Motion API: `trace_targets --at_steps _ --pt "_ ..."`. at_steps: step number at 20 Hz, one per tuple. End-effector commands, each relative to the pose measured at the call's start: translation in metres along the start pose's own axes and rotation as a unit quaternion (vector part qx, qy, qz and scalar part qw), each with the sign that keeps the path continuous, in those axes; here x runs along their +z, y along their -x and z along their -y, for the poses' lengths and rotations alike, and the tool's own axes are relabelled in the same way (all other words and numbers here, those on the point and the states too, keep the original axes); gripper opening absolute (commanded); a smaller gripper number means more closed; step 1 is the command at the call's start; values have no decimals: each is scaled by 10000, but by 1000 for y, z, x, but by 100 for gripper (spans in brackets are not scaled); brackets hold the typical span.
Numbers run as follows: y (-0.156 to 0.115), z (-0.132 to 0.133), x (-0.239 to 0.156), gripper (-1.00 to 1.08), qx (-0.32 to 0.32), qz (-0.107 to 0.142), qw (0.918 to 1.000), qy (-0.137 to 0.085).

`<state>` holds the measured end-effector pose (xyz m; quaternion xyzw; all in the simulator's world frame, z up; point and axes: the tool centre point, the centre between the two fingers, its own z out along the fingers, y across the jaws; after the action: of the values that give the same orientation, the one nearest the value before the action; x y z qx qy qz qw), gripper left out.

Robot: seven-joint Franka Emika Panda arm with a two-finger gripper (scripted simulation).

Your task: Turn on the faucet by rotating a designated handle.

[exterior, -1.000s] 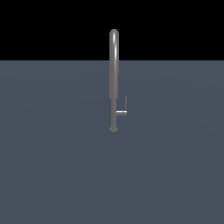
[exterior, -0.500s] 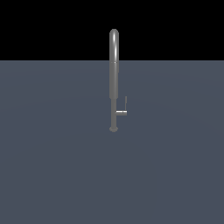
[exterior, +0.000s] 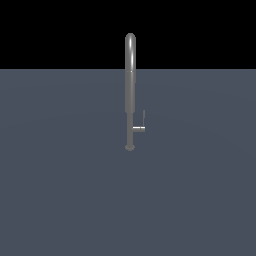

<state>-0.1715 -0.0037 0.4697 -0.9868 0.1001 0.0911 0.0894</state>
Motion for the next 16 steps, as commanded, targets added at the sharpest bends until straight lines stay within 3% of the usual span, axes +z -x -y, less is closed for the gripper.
trace_targets --at_steps 1,9,16 --pt "-15 0 3 -100 189 183 9995 -181" --pt "-64 -2 15 -100 796 785 9907 -780" --pt "-106 -8 32 -100 1341 1329 9730 -1326"
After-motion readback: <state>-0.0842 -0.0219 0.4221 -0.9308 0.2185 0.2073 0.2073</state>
